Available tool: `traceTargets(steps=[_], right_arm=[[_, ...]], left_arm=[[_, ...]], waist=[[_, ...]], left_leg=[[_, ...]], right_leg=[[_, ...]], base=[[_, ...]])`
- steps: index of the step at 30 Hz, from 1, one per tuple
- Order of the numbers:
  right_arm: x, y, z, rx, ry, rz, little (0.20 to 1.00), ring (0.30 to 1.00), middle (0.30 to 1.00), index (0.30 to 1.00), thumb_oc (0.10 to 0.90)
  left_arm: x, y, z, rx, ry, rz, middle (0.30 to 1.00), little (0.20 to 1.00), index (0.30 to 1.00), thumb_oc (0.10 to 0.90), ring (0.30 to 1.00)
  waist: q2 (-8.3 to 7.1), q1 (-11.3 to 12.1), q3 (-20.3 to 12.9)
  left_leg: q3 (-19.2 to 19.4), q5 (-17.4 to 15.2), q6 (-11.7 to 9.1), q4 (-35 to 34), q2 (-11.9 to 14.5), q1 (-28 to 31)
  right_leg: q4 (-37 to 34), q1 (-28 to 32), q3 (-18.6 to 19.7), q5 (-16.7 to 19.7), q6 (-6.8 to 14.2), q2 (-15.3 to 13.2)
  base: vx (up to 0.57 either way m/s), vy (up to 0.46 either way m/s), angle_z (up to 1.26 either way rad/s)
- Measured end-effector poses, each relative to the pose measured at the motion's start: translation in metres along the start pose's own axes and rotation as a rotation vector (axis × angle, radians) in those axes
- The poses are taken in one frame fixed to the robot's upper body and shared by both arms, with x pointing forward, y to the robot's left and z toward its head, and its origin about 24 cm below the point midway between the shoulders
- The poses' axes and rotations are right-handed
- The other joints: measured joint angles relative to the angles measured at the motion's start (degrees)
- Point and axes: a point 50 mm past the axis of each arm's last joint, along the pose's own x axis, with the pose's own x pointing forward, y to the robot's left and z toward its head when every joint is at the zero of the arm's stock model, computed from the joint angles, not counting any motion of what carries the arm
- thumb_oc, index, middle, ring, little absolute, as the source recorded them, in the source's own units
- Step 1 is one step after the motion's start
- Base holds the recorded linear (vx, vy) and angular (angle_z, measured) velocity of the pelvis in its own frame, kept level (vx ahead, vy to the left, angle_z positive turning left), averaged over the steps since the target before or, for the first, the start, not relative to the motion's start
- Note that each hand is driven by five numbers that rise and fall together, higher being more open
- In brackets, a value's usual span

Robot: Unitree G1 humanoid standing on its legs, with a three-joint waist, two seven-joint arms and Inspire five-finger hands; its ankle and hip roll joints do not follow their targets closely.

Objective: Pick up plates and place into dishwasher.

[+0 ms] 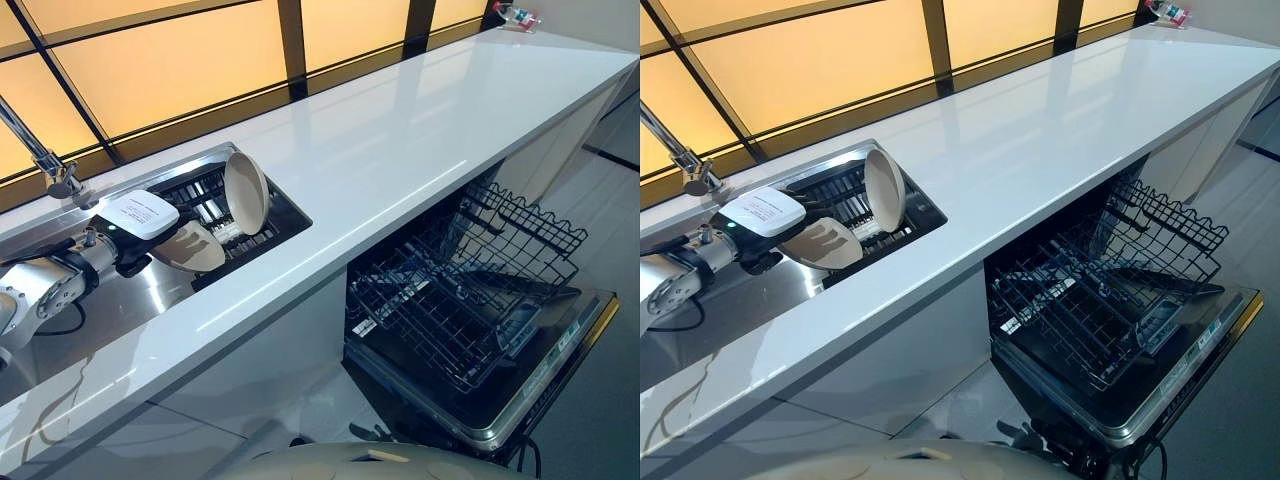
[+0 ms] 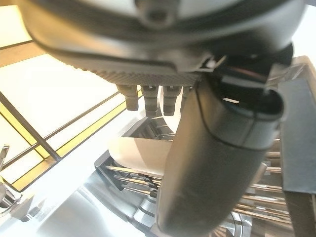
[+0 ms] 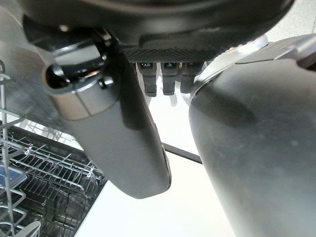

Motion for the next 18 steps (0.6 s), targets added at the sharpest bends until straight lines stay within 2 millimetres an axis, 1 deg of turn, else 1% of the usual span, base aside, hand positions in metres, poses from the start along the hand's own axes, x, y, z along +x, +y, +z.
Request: traceTargets(steps=[1,2,3,4,5,6,7,8,9,13,15,18], right_arm=[[0.0,0.0,0.0,0.0,0.0,0.0,0.9,0.9,0.9,0.9,0.8],[0.0,0.0,0.0,0.0,0.0,0.0,0.9,0.9,0.9,0.9,0.8],[0.0,0.0,0.0,0.0,-0.001,0.0,0.9,0.9,0.9,0.9,0.8],[0.0,0.0,0.001,0.0,-0.001,0.0,0.9,0.9,0.9,0.9,0.8],[0.0,0.0,0.001,0.0,-0.001,0.0,0.9,0.9,0.9,0.9,0.8],[0.0,0.001,0.001,-0.001,-0.002,0.001,0.9,0.9,0.9,0.9,0.8],[0.0,0.001,0.001,-0.001,-0.002,0.001,0.9,0.9,0.9,0.9,0.8],[0.0,0.001,0.002,-0.001,-0.003,0.002,0.9,0.9,0.9,0.9,0.8],[0.0,0.001,0.002,-0.001,-0.005,0.002,0.9,0.9,0.9,0.9,0.8],[0.0,0.002,0.004,-0.003,-0.008,0.001,0.9,0.9,0.9,0.9,0.8],[0.001,0.003,0.004,-0.003,-0.006,0.002,0.9,0.9,0.9,0.9,0.8],[0.001,0.005,0.007,-0.004,-0.012,0.006,0.9,0.9,0.9,0.9,0.8]], left_arm=[[0.002,0.0,0.001,0.003,-0.008,-0.001,0.9,0.9,0.9,0.8,0.9],[0.003,0.001,0.003,0.005,-0.016,-0.002,0.853,0.845,0.853,0.745,0.853],[0.004,0.0,0.004,0.006,-0.021,-0.004,0.662,0.623,0.662,0.523,0.662],[0.004,0.0,0.005,0.007,-0.024,-0.006,0.594,0.543,0.594,0.443,0.594],[0.006,0.0,0.007,0.009,-0.03,-0.009,0.571,0.516,0.571,0.416,0.571],[0.006,-0.002,0.008,0.009,-0.037,-0.015,0.474,0.403,0.474,0.303,0.474],[0.007,-0.003,0.009,0.009,-0.039,-0.019,0.458,0.384,0.458,0.284,0.458],[0.007,-0.003,0.009,0.009,-0.04,-0.021,0.425,0.345,0.425,0.245,0.425],[0.007,-0.004,0.01,0.009,-0.042,-0.023,0.3,0.2,0.3,0.1,0.3],[0.01,-0.006,0.014,0.009,-0.062,-0.036,0.3,0.2,0.3,0.1,0.3],[0.016,0.003,0.016,0.003,-0.071,0.005,0.3,0.2,0.3,0.1,0.3],[0.018,0.003,0.015,0.006,-0.068,-0.018,0.3,0.2,0.3,0.1,0.3]], waist=[[0.0,0.02,0.01],[0.0,0.01,0.02],[0.0,-0.07,0.02],[0.0,-0.16,0.02],[0.03,-0.18,0.03],[0.07,-0.33,0.06],[0.1,-0.4,0.1],[0.14,-0.51,0.17],[0.19,-0.58,0.29],[0.27,-0.78,0.45],[0.26,-0.81,0.47],[0.53,-1.63,0.62]], left_leg=[[0.01,0.0,0.0,0.0,0.0,0.0],[0.01,0.0,0.0,0.0,0.0,0.01],[0.06,-0.01,-0.01,0.0,0.0,0.02],[0.13,-0.03,-0.04,0.0,0.02,0.04],[0.22,-0.06,-0.06,0.0,0.04,0.05],[0.38,-0.12,-0.13,0.0,0.07,0.11],[0.41,-0.13,-0.14,0.0,0.07,0.13],[0.42,-0.14,-0.15,0.0,0.08,0.15],[0.46,-0.14,-0.15,0.0,0.08,0.19],[0.68,-0.16,-0.16,0.01,0.09,0.33],[0.9,-0.25,-0.15,0.0,0.1,0.67],[1.2,-0.27,-0.15,0.0,0.14,0.7]], right_leg=[[-0.05,0.0,0.02,0.0,0.0,0.0],[-0.09,-0.01,0.02,0.0,0.0,0.0],[-0.13,-0.02,0.08,0.0,0.0,0.01],[-0.16,-0.05,0.16,0.0,0.0,0.03],[-0.17,-0.07,0.27,0.0,0.0,0.04],[-0.16,-0.11,0.49,0.02,-0.03,0.08],[-0.15,-0.11,0.56,0.02,-0.03,0.09],[-0.14,-0.11,0.62,0.03,-0.04,0.11],[-0.13,-0.11,0.71,0.04,-0.05,0.12],[0.02,-0.11,1.22,0.06,-0.07,0.17],[0.02,0.1,1.42,0.06,-0.08,0.17],[0.01,0.03,1.69,0.12,-0.11,0.18]], base=[[0.0,0.0,0.0],[0.0,0.0,0.0],[0.0,0.0,0.0],[0.02,0.004,-0.04],[0.02,0.004,-0.07],[0.01,0.003,-0.06],[0.01,0.003,-0.06],[0.01,0.003,-0.03],[0.01,0.004,-0.04],[0.01,0.004,-0.04],[0.0,0.003,-0.05],[0.0,0.001,-0.05]])
